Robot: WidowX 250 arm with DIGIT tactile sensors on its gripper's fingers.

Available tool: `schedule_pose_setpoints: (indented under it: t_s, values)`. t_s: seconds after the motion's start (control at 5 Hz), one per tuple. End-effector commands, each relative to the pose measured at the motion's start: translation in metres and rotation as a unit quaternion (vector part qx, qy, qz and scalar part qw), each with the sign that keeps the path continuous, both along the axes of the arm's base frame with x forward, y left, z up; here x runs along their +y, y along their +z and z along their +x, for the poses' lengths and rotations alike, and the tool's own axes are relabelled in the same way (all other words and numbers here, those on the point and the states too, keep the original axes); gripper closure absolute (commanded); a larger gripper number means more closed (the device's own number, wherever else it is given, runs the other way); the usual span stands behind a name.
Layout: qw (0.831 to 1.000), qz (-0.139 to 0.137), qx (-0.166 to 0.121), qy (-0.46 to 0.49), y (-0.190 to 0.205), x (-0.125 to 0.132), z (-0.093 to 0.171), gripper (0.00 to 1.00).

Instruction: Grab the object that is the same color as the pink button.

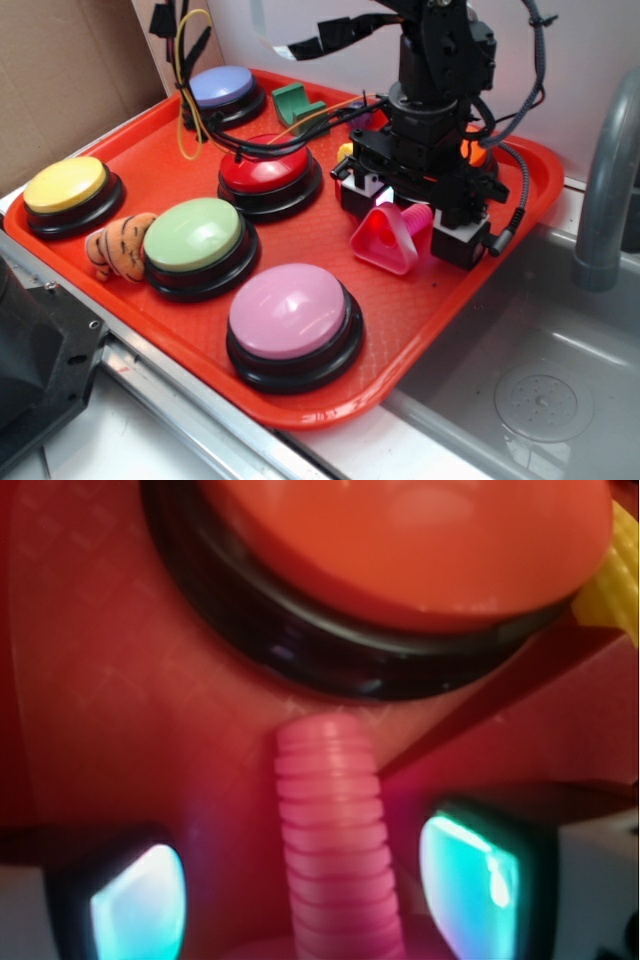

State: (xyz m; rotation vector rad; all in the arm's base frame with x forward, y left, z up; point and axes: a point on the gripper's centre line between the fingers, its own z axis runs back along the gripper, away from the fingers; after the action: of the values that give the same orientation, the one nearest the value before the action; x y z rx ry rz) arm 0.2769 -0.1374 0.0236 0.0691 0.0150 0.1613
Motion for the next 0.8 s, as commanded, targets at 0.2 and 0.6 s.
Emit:
schedule_pose_setpoints:
  t_s: [0.2, 0.6]
  values:
    - [0.999, -0.038, 0.006, 0.035, 0.008, 0.001, 0.006, 1.0]
    - [1.0, -0.02, -0.011, 0.017, 0.033, 0.008, 0.003, 1.0]
